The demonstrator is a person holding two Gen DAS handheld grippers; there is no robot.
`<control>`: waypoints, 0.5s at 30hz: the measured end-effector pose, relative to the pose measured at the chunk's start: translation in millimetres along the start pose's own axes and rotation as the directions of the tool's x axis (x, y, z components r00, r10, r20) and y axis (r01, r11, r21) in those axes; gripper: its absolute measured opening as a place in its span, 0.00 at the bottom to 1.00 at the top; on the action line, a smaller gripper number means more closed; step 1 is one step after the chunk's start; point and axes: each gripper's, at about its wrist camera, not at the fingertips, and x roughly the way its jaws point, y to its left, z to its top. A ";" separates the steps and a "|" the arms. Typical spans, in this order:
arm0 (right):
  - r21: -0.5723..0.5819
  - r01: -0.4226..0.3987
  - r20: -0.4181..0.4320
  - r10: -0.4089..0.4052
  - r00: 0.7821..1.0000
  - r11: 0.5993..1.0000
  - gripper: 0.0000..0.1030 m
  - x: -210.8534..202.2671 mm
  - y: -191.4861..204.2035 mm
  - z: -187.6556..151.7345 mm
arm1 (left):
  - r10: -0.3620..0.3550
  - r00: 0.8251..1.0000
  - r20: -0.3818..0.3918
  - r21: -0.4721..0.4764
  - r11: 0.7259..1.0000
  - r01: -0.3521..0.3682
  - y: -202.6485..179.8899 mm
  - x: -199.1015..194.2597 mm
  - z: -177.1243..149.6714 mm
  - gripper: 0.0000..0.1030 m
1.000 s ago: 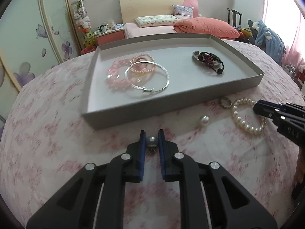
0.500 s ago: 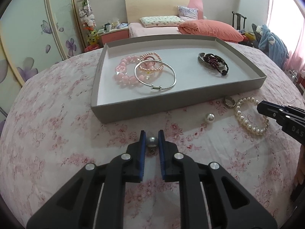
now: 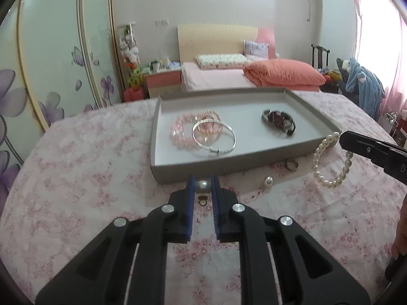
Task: Organize jewelry
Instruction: 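Lift both pieces into the grey tray and open both grippers to release them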
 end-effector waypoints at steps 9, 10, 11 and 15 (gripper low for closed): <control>0.000 -0.014 0.061 0.014 0.998 1.000 0.10 -19.7 9.1 3.4 | 0.036 0.994 0.106 0.014 0.999 -0.038 -9.8 -34.6 4.4 0.13; -0.002 -0.013 0.069 0.013 0.998 1.000 0.10 -21.6 10.1 3.6 | 0.039 0.993 0.114 0.015 0.999 -0.041 -10.6 -37.1 3.8 0.13; -0.005 -0.010 0.077 0.010 0.997 1.000 0.10 -24.0 11.2 4.0 | 0.041 0.991 0.124 0.016 0.999 -0.043 -11.9 -40.1 4.8 0.13; -0.019 0.005 0.118 -0.003 0.993 1.000 0.10 -33.6 15.5 5.8 | 0.051 0.986 0.161 0.012 0.998 -0.054 -14.6 -51.3 7.7 0.13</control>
